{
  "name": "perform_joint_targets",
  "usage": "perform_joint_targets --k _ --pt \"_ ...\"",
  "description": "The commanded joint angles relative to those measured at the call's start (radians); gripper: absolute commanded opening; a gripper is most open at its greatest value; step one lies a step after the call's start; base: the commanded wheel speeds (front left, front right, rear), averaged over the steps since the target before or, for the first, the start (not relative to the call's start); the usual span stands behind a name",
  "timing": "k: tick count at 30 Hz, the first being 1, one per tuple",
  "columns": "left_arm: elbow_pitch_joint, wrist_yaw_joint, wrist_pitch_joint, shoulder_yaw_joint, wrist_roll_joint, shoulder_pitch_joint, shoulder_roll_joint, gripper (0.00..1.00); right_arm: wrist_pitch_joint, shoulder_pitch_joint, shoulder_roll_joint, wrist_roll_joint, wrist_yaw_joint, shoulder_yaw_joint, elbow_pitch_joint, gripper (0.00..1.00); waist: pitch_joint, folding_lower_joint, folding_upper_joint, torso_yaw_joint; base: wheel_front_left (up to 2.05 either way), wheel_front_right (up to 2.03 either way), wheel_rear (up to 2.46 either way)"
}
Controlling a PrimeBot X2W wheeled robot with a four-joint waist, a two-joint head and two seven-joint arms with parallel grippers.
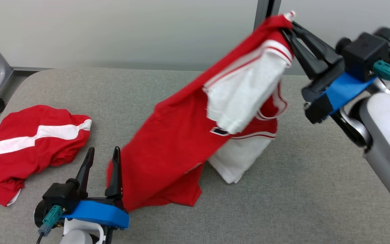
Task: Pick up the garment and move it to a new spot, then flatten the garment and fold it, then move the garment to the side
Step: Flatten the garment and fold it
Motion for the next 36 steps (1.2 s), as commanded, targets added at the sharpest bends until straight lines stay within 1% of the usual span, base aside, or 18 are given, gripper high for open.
perform_joint_targets --k 1,4,6,8,13,14,15,19,24,30,33,36 --pt "-0.006 -0.005 -0.003 0.006 0.008 -0.007 -0.002 1.00 0.000 0.058 -0.038 0.011 0.000 -0.020 0.020 0.00 0.007 -0.0001 0.0000 -0.001 0.00 0.00 0.00" --pt "-0.010 -0.005 -0.003 0.011 0.010 -0.014 0.001 1.00 -0.014 0.146 -0.074 0.022 0.000 -0.050 0.072 0.00 0.023 -0.0001 0.0000 -0.009 0.00 0.00 0.00" --pt "-0.013 -0.005 -0.003 0.014 0.012 -0.018 0.002 1.00 -0.022 0.184 -0.079 0.027 0.000 -0.072 0.115 0.00 0.033 -0.0001 0.0000 -0.014 0.00 0.00 0.00" --pt "-0.017 -0.006 -0.003 0.017 0.016 -0.025 0.004 1.00 -0.037 0.200 -0.071 0.038 0.000 -0.093 0.163 0.00 0.046 -0.0001 0.0000 -0.018 0.00 0.00 0.00" --pt "-0.020 -0.008 -0.003 0.013 0.020 -0.044 0.006 1.00 -0.057 0.198 -0.027 0.055 0.000 -0.154 0.314 0.00 0.071 -0.0001 0.0000 -0.022 0.00 0.00 0.00" --pt "-0.020 -0.008 -0.003 0.013 0.021 -0.048 0.007 1.00 -0.062 0.191 -0.011 0.065 0.000 -0.169 0.342 0.25 0.076 -0.0001 0.0000 -0.022 0.00 0.00 0.00" --pt "-0.019 -0.009 -0.003 0.011 0.022 -0.054 0.007 1.00 -0.063 0.186 -0.002 0.072 0.000 -0.179 0.373 1.00 0.078 -0.0001 0.0000 -0.022 0.00 0.00 0.00" --pt "-0.008 -0.010 -0.003 0.001 0.025 -0.057 0.005 1.00 -0.036 0.192 0.022 0.072 0.000 -0.184 0.485 1.00 0.072 -0.0001 0.0000 -0.021 0.00 0.00 0.00" --pt "-0.008 -0.010 -0.003 0.013 0.020 -0.034 0.009 1.00 -0.037 0.228 0.039 0.081 0.000 -0.182 0.523 1.00 0.046 -0.0001 0.0000 -0.038 0.00 0.00 0.00" --pt "-0.017 -0.011 -0.003 0.032 0.017 -0.008 0.009 1.00 -0.029 0.335 0.066 0.099 0.000 -0.195 0.455 1.00 0.017 -0.0001 0.0000 -0.063 0.00 0.00 0.00" --pt "-0.025 -0.007 -0.003 0.039 0.023 0.006 0.004 1.00 -0.006 0.420 0.098 0.094 0.000 -0.227 0.400 1.00 0.013 -0.0001 0.0000 -0.072 0.00 0.00 0.00" --pt "-0.032 -0.007 -0.003 0.044 0.025 0.007 0.003 1.00 0.023 0.491 0.136 0.060 0.000 -0.267 0.332 1.00 0.018 -0.0001 0.0000 -0.078 0.00 0.00 0.00"
